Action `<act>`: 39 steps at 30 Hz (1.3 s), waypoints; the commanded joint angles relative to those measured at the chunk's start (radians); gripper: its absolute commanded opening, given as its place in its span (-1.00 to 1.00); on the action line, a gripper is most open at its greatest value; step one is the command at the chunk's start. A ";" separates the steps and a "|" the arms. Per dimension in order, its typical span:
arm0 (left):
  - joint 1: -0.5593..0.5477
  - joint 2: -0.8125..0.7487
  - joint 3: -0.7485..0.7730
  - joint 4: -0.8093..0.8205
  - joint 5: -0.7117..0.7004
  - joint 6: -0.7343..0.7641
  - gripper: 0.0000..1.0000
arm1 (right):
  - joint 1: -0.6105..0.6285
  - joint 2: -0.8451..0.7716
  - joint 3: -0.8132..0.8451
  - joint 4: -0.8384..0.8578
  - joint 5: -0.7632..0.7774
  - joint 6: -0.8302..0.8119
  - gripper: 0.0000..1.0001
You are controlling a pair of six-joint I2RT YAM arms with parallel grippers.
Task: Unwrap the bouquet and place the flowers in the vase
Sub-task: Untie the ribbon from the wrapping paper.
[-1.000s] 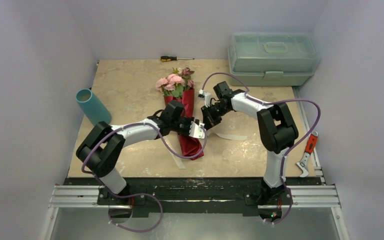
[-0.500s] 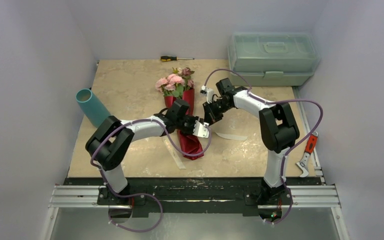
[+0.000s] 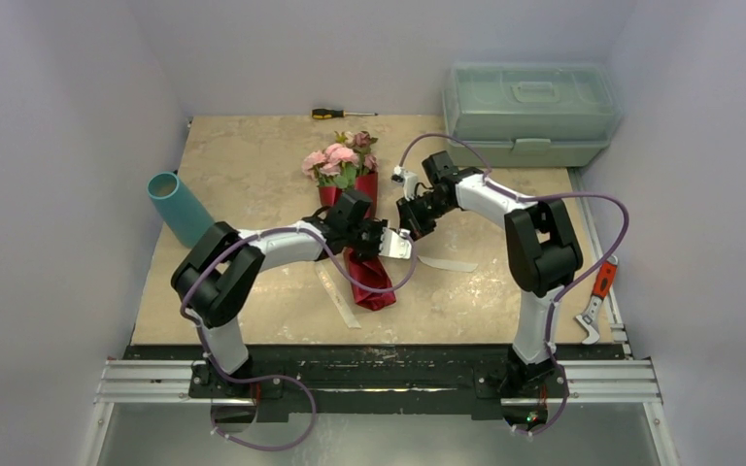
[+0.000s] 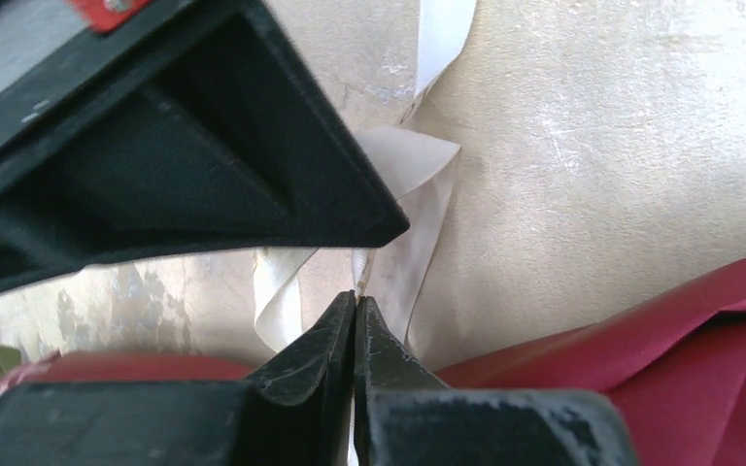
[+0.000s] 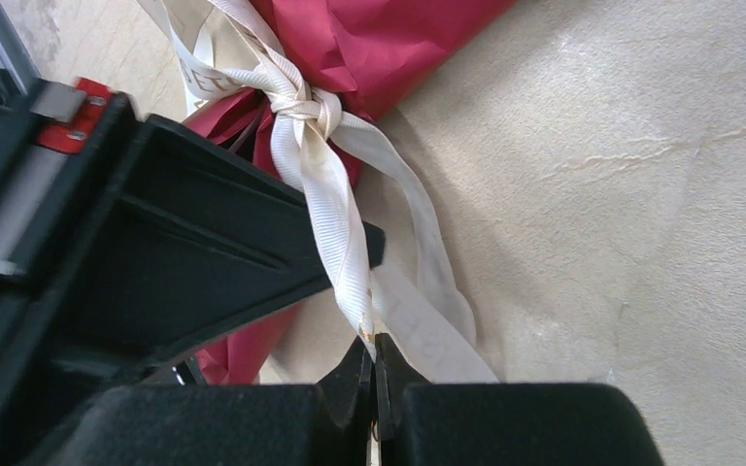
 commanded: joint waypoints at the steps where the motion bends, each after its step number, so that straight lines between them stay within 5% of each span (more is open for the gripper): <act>1: 0.005 -0.129 0.005 0.001 -0.032 -0.122 -1.00 | -0.024 0.010 0.036 -0.018 -0.021 -0.025 -1.00; 14: 0.163 -0.345 -0.147 0.134 -0.060 -0.631 -1.00 | -0.040 0.066 0.040 -0.029 0.064 -0.059 -1.00; 22: 0.238 -0.354 -0.239 0.119 -0.081 -0.735 -1.00 | -0.033 0.075 0.031 -0.017 0.042 -0.019 -1.00; 29: 0.231 -0.442 -0.179 0.011 0.090 -0.557 0.10 | -0.024 0.075 0.035 -0.012 0.028 -0.010 -1.00; 34: 0.191 -0.423 -0.099 -0.140 0.157 -0.381 0.36 | -0.020 0.081 0.044 -0.017 0.025 -0.009 -1.00; 39: 0.104 -0.351 -0.028 -0.165 0.150 -0.310 0.36 | -0.018 0.084 0.055 -0.021 0.019 -0.008 -1.00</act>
